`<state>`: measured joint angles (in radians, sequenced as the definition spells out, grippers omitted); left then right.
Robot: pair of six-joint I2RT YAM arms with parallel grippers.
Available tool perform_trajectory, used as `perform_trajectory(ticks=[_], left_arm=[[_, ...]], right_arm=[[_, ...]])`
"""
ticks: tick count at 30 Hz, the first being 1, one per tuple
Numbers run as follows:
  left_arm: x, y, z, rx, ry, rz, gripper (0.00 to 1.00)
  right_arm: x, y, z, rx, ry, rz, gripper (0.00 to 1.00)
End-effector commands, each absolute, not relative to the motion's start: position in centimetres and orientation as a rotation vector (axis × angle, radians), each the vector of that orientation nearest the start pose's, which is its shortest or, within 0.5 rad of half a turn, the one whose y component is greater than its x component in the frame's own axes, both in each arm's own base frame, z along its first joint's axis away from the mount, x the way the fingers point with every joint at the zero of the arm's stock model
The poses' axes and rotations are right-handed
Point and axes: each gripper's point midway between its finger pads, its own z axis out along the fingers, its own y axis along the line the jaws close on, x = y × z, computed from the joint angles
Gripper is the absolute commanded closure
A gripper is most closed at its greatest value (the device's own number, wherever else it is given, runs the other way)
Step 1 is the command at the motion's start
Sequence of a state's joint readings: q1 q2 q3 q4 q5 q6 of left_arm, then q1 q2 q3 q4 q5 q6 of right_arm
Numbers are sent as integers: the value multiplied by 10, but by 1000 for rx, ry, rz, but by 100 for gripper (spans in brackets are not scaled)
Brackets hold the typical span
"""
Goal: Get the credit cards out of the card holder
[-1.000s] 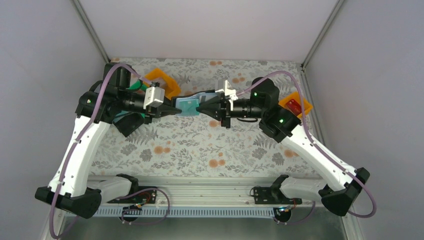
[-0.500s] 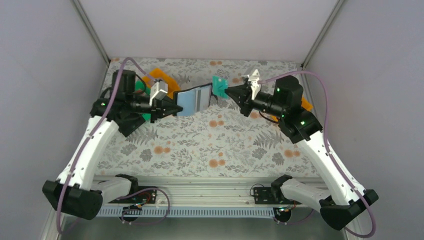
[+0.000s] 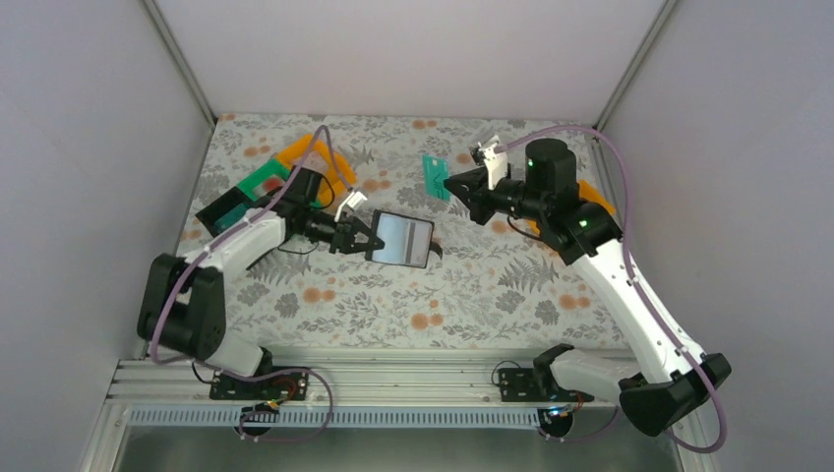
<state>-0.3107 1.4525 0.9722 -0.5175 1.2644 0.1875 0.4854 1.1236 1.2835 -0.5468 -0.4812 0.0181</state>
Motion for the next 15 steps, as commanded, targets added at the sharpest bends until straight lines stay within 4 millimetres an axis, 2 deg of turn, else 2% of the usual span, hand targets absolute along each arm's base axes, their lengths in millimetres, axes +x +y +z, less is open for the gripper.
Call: perform_trajectory(ticks=[1,3,7,11,13,14,15], left_arm=[[238,-251,178,980,2023,-1756,98],[247,-248,158,972,2083,-1753,98],[252,-243,135,1010,2132,-1718,97],[250,-224,69,965,2342,-1594,97],[260,-212,55,900,2386,-1594,89],[265,-205,51,874,2405,-1570,82],[272,-198,45,862,2431,-1507,69]], right_arm=[[266,235,367,-786,1856,829,96],[268,237,365,-789,1863,842,96],[270,236,355,-784,1911,835,96],[270,236,345,-789,1941,832,96],[270,238,342,-796,1954,846,96],[270,239,342,-799,1958,851,96],[271,240,341,-800,1964,856,96]])
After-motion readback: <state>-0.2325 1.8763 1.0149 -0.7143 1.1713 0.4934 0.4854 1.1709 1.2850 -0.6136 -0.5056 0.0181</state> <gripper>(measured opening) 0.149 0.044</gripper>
